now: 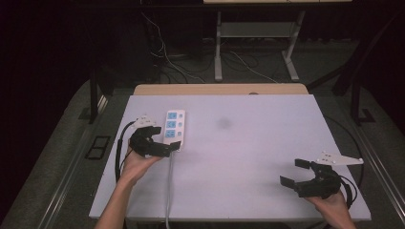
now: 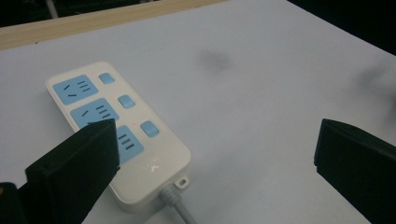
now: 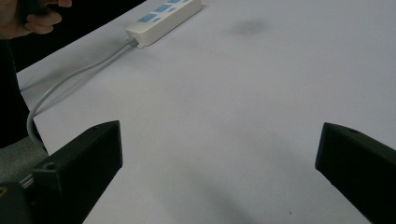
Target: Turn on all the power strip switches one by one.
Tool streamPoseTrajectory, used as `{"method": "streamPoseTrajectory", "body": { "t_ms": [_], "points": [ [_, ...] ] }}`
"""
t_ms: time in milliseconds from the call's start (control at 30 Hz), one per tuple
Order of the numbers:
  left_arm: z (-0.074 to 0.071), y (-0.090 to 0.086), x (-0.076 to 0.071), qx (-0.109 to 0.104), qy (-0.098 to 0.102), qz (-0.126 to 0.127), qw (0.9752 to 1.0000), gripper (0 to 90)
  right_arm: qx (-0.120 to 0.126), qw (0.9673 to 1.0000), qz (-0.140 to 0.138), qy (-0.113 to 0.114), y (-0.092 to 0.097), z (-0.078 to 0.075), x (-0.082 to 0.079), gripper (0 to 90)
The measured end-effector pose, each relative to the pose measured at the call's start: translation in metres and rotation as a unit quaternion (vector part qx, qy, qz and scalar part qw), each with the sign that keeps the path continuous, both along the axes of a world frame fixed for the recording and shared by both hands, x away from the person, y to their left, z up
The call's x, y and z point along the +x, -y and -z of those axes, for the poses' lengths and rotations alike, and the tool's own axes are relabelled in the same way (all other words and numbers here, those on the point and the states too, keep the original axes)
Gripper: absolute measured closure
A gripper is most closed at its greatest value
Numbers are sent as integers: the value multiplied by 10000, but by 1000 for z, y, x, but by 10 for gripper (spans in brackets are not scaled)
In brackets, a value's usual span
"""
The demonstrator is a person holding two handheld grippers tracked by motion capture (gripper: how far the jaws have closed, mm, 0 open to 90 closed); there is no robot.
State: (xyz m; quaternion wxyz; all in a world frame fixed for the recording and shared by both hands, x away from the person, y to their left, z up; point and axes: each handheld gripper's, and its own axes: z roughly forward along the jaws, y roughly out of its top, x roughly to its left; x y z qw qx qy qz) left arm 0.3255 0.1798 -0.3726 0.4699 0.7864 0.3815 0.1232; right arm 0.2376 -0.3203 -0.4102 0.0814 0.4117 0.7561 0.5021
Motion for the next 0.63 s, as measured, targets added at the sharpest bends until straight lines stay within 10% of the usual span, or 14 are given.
{"method": "streamPoseTrajectory", "body": {
  "t_ms": [633],
  "points": [
    [31,5,-54,-306,8,147,9994,0,75,10000,-39,-40,-2,1,-1,5]
  ]
}}
